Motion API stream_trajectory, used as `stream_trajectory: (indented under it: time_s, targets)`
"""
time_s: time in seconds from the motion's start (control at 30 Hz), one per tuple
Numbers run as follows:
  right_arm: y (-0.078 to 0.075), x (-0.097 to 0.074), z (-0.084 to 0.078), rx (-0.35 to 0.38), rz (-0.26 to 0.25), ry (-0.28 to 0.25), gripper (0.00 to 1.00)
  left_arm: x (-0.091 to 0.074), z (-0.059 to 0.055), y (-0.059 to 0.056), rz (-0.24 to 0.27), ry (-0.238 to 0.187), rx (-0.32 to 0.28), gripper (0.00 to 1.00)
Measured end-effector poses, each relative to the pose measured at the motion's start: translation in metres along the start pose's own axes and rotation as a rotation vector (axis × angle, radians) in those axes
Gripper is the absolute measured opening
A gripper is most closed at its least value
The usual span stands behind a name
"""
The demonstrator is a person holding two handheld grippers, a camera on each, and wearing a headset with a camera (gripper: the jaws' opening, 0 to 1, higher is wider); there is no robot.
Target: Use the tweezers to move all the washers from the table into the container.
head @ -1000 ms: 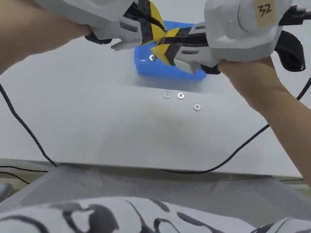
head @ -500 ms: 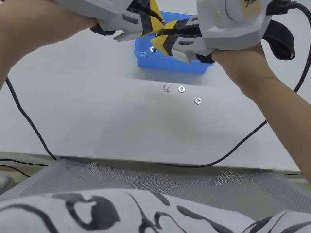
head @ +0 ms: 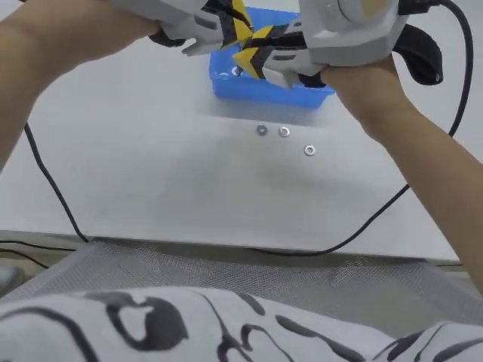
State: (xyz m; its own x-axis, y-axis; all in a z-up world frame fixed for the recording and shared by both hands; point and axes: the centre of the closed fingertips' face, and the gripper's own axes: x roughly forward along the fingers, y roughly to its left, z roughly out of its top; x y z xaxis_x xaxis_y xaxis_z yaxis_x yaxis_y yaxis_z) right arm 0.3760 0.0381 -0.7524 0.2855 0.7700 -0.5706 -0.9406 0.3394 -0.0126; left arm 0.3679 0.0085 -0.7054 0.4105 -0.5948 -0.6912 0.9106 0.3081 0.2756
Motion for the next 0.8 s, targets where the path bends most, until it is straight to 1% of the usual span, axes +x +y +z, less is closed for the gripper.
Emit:
stream_trajectory:
  time_s: [0.2,0.43,0.6,0.7,0.8]
  targets:
    - [-0.001,0.009,-0.007,0.011,0.011,0.012,0.04,0.005,-0.006,0.000,-0.002,0.011,-0.013,0.00]
    - [-0.002,0.011,-0.012,0.006,0.013,0.026,0.04,0.008,-0.010,-0.001,-0.004,0.021,-0.012,0.00]
    - [-0.002,0.011,-0.011,0.021,0.019,0.020,0.04,0.008,-0.009,0.000,-0.003,0.016,-0.019,0.00]
    - [-0.003,0.009,-0.011,0.060,0.028,0.016,0.05,0.008,-0.009,-0.001,-0.006,0.016,-0.023,0.00]
    - [-0.005,0.008,-0.009,0.054,0.018,0.014,0.07,0.006,-0.008,-0.001,-0.005,0.018,-0.019,0.00]
